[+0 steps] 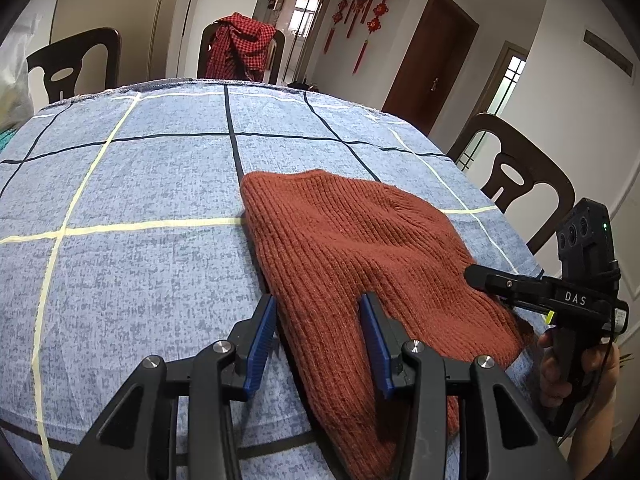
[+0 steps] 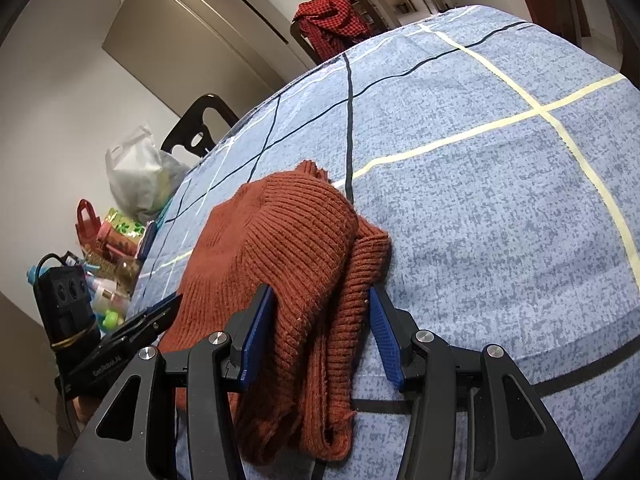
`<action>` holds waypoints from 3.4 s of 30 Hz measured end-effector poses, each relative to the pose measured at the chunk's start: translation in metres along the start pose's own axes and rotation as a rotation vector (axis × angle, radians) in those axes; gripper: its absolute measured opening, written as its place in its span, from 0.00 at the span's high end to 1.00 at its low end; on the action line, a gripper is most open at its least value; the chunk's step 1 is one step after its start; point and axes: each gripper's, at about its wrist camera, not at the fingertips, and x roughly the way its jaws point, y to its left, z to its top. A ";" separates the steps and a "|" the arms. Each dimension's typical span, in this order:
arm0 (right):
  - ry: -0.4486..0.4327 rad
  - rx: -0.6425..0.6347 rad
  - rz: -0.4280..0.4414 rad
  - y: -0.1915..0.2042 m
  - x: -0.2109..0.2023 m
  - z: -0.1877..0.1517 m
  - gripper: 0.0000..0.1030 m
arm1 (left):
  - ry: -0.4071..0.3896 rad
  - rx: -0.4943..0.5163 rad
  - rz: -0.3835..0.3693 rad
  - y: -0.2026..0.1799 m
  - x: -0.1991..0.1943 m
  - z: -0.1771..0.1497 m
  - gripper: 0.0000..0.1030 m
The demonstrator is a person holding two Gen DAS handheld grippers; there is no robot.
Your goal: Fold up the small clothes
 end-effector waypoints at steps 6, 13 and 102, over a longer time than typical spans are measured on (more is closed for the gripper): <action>0.013 -0.017 0.015 0.001 0.001 -0.001 0.53 | 0.006 0.005 -0.001 -0.002 0.005 0.003 0.55; 0.023 -0.036 0.018 0.006 0.006 0.002 0.57 | 0.010 0.000 0.001 -0.003 0.006 0.003 0.55; 0.122 -0.100 0.200 0.110 0.100 0.030 0.75 | -0.084 -0.119 -0.021 0.121 -0.054 0.044 0.70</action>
